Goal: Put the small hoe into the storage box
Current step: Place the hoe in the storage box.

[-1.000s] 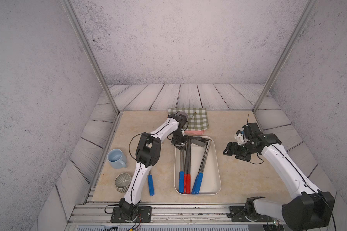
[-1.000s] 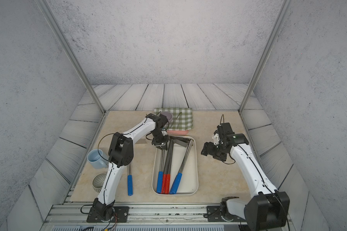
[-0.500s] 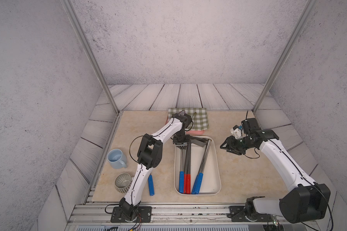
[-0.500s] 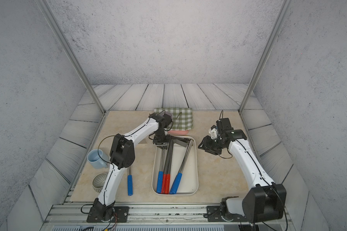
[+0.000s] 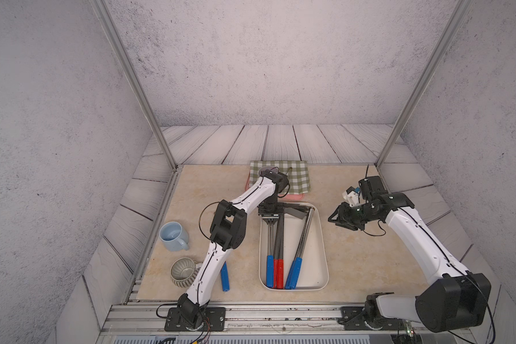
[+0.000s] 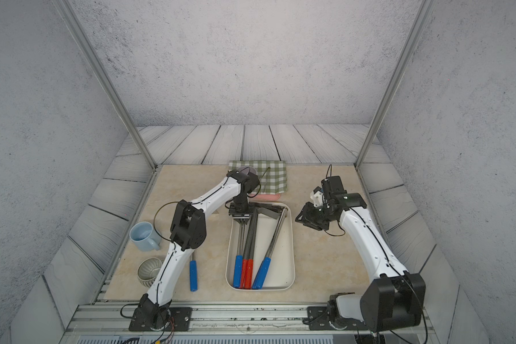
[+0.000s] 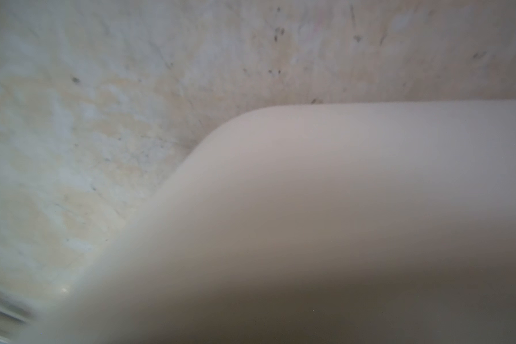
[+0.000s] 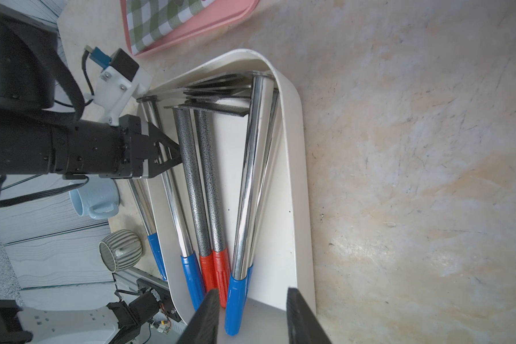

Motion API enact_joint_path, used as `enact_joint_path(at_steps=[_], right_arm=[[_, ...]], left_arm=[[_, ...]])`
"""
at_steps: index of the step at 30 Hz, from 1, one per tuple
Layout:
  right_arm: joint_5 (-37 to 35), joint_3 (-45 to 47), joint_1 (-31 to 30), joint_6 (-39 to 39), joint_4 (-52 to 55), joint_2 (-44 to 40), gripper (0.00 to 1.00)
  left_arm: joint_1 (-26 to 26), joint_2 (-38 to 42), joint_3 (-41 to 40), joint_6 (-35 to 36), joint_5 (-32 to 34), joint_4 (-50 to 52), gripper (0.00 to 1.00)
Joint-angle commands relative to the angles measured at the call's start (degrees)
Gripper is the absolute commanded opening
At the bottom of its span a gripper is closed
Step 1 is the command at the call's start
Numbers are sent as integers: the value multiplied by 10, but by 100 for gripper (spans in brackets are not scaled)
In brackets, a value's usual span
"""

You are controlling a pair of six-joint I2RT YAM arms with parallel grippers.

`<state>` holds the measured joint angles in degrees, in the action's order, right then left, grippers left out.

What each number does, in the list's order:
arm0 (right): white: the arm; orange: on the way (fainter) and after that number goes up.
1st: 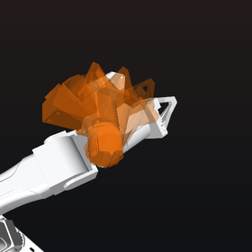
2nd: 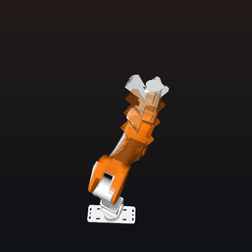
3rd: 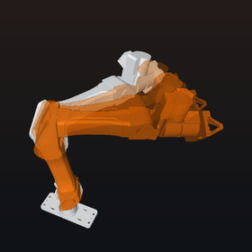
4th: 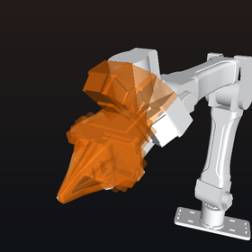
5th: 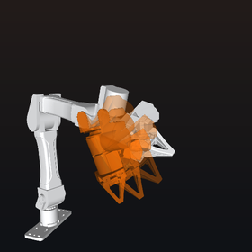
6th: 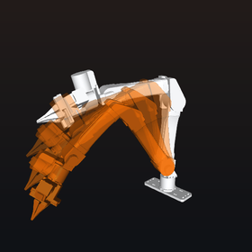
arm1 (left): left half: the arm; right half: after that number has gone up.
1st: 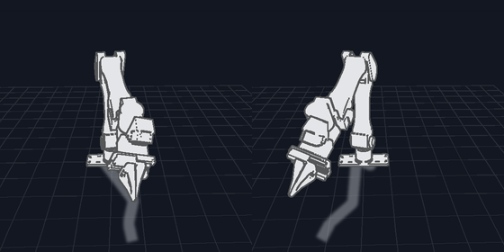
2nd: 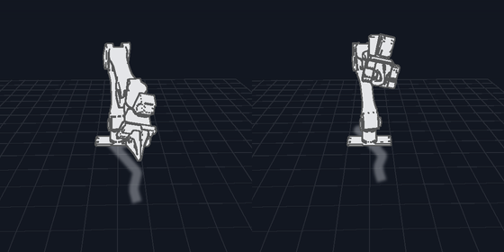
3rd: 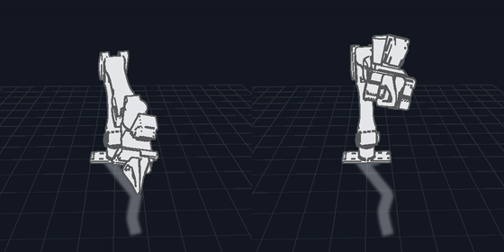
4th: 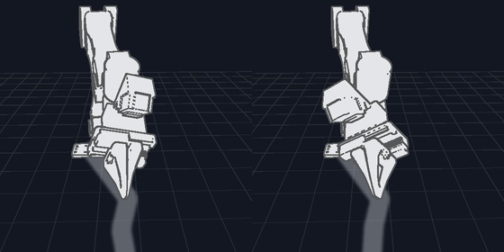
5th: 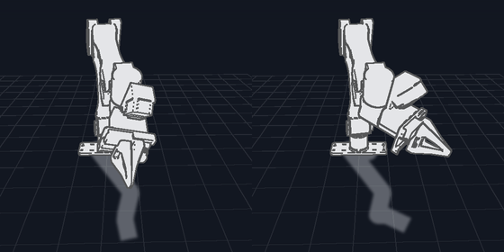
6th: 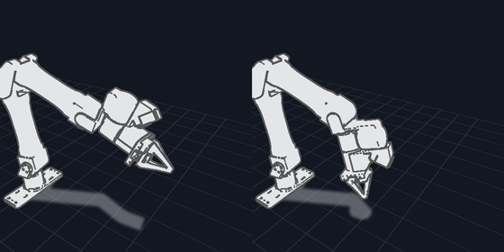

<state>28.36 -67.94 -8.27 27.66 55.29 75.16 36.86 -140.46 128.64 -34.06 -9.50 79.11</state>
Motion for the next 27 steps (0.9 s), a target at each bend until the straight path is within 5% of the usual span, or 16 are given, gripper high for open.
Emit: enact_joint_path(at_steps=[1,12,18,27], right_arm=[[13,10,1,9,-11,4,37],[60,-3,2,38,-56,22,23],[131,-9,-2,88,-130,52,13],[169,-34,-20,145,-208,112,6]], left_arm=[[12,-21,-14,17,-6,29,0],[12,20,-50,30,-30,-9,0],[6,65,-74,40,-29,-32,26],[-7,124,-87,67,-41,-54,37]])
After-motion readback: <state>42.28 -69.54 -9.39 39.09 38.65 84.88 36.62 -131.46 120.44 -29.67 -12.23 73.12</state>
